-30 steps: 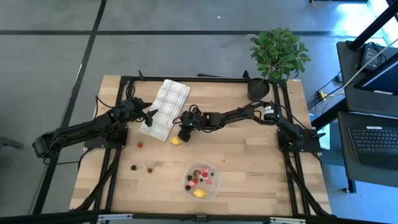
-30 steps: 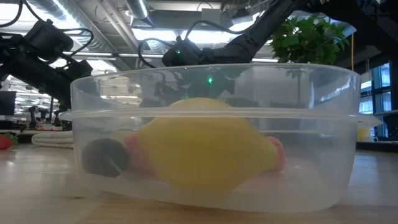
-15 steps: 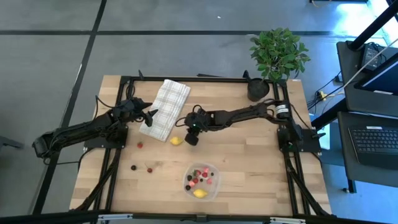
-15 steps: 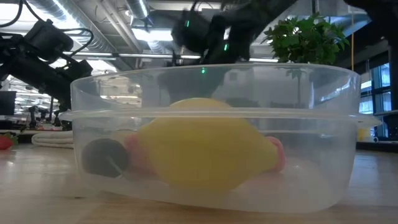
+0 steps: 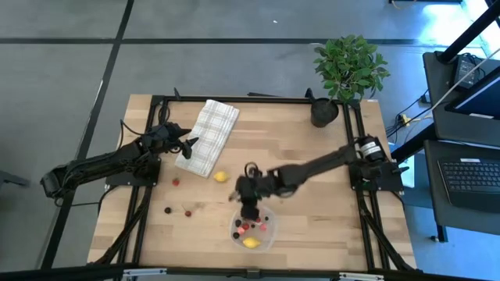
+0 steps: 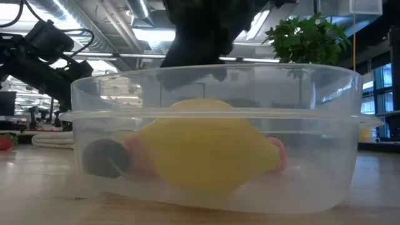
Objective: Pick and placing Produce into tupperware
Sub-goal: Put the black raspberry into the transparent bin
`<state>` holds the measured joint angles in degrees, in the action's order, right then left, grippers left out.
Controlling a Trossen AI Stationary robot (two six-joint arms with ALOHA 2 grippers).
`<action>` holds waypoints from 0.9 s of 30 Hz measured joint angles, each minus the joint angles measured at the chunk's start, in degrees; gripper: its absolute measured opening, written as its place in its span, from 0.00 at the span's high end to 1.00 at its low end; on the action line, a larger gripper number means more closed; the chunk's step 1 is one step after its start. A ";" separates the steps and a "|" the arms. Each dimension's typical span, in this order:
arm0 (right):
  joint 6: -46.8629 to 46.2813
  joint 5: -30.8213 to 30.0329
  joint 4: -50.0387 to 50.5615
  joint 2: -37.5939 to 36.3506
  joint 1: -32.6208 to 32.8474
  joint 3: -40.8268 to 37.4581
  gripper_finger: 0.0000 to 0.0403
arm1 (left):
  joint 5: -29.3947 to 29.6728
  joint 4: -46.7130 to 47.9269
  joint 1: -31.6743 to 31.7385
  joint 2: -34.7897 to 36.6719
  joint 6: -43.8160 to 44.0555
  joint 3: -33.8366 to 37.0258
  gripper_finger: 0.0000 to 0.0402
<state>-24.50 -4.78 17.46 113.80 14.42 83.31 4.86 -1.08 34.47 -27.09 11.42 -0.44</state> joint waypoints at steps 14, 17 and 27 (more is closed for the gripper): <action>-12.70 -4.13 -6.58 0.27 12.69 -3.86 0.71 | 0.00 0.00 -0.01 0.00 0.04 0.01 0.38; -14.56 -4.97 -10.87 0.60 13.44 -7.36 0.71 | -0.01 0.00 0.00 0.00 0.04 -0.01 0.38; -15.82 -5.33 -24.63 1.29 13.44 -15.71 0.71 | 0.00 0.00 -0.01 -0.07 0.07 0.01 0.38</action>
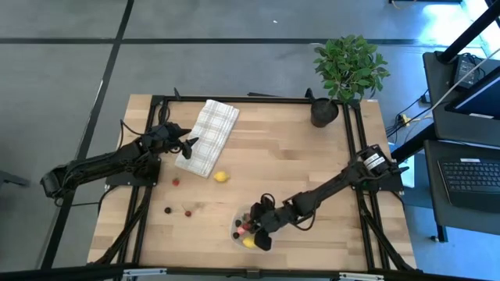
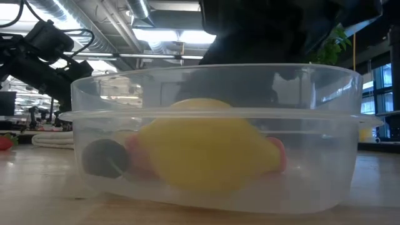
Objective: Pick and placing Produce into tupperware
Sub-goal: Put the black raspberry into the transparent bin
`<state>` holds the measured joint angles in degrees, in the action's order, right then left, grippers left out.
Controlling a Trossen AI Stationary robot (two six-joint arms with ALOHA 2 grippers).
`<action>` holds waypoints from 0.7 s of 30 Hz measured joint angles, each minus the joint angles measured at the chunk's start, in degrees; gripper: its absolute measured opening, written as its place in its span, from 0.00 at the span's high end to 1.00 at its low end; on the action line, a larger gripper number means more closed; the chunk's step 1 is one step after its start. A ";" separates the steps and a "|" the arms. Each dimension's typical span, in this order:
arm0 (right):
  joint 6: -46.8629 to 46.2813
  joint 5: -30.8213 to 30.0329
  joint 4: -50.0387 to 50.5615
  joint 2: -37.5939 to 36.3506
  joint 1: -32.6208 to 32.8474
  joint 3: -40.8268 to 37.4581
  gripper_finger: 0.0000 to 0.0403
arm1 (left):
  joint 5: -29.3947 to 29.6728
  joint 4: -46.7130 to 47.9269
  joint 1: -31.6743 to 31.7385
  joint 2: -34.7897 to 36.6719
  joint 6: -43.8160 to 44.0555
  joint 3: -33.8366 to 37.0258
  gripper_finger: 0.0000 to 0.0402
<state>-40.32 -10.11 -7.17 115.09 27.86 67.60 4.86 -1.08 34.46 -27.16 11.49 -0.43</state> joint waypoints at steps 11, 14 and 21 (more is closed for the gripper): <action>-1.23 0.11 -2.55 -0.01 -0.04 -3.11 0.68 | 0.00 0.00 0.02 0.00 -0.02 -0.02 0.38; -1.20 0.11 -2.88 -0.02 -0.04 -3.07 0.68 | 0.00 0.00 0.01 0.00 -0.02 -0.01 0.38; -1.12 0.11 -2.90 -0.02 -0.07 -3.07 0.68 | 0.00 0.00 0.00 0.00 -0.02 -0.02 0.38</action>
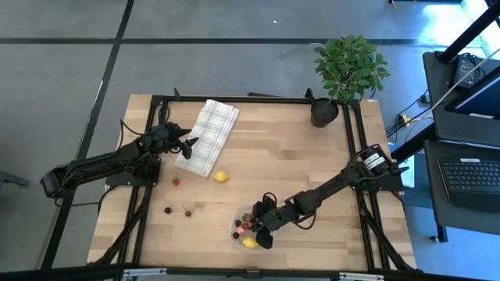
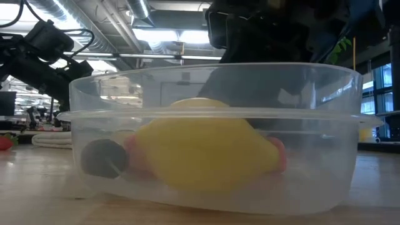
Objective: Pick and placing Produce into tupperware
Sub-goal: Put the black raspberry into the transparent bin, then put the lemon into the transparent bin
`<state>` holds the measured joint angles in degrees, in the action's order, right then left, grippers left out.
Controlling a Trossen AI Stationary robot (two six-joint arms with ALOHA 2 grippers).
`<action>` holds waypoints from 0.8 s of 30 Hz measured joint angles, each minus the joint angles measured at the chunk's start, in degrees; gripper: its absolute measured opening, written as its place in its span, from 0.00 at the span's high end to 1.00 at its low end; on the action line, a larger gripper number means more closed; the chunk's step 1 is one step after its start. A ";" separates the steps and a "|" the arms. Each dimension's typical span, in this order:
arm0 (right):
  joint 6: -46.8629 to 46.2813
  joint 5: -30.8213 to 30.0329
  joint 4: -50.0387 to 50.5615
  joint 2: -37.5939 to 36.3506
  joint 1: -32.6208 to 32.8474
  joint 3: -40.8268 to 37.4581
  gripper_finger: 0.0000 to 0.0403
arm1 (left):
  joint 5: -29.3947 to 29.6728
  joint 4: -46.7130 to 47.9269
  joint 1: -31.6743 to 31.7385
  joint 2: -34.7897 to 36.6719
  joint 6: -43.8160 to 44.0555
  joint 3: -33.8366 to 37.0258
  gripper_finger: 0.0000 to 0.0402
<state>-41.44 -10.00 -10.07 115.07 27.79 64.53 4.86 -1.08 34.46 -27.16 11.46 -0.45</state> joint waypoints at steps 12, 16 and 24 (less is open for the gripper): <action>2.92 0.02 0.00 0.00 0.00 0.02 0.68 | 0.00 0.00 0.00 0.00 -0.02 0.00 0.38; 2.79 0.02 0.00 0.00 0.00 0.02 0.65 | 0.00 0.00 0.00 0.00 -0.02 0.01 0.38; 2.90 0.04 -0.02 -0.06 0.00 0.02 0.51 | 0.00 0.00 0.02 0.00 -0.02 0.02 0.38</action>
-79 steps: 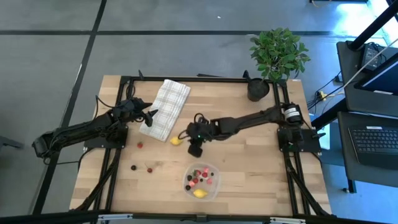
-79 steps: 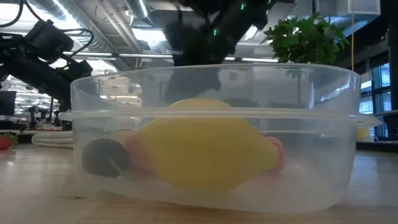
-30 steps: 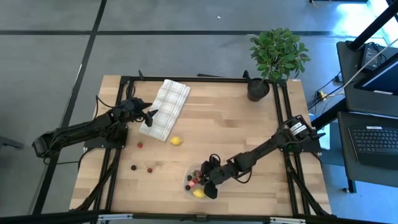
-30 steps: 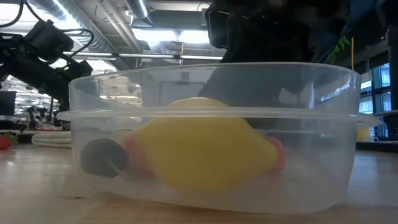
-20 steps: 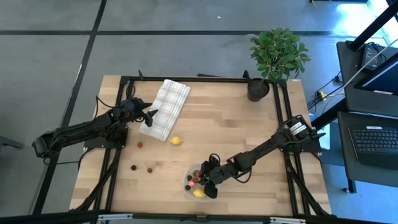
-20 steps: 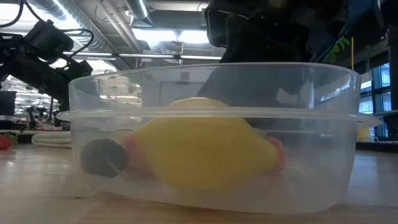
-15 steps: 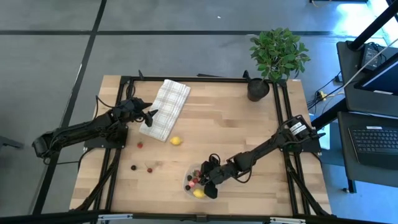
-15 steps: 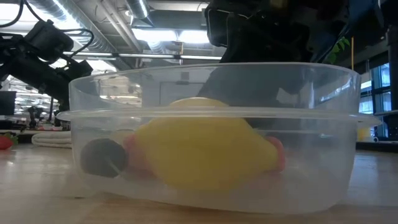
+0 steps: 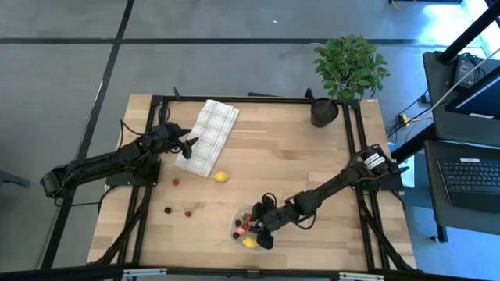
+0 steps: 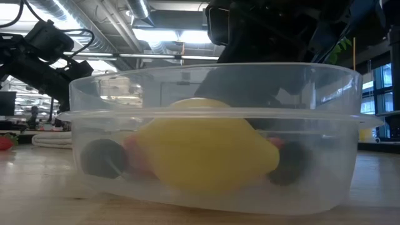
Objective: Pick and placing Produce into tupperware
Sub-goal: Put the lemon into the transparent bin
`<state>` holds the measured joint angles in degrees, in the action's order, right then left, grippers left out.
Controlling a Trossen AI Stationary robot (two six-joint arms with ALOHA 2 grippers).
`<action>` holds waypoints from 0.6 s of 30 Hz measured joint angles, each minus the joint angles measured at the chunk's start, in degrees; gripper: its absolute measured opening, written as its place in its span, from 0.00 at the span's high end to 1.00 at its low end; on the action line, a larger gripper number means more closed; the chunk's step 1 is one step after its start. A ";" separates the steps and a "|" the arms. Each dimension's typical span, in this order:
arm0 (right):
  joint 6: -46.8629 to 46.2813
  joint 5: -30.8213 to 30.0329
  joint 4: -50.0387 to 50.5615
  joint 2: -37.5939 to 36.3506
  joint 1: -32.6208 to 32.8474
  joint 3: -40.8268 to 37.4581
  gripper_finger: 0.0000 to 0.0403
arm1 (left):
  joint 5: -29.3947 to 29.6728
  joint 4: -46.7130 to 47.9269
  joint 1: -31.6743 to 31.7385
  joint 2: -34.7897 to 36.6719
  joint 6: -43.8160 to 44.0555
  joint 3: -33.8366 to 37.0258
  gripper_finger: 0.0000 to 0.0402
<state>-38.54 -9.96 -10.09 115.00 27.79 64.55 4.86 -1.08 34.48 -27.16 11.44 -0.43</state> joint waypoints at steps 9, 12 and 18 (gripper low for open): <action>13.46 1.07 3.71 -9.64 -0.70 1.04 0.45 | 0.00 -0.65 -0.01 0.12 0.03 -0.01 0.38; 17.05 -0.17 10.34 -16.78 -0.81 1.05 0.45 | 0.00 -2.44 -0.01 0.15 0.14 -0.01 0.38; 23.69 -3.59 21.35 -29.34 -0.79 1.03 0.46 | 0.00 -3.41 -0.02 0.15 0.44 -0.01 0.38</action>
<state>-14.86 -13.55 11.26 85.66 27.00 65.58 4.86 -4.49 34.46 -27.00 11.88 -0.44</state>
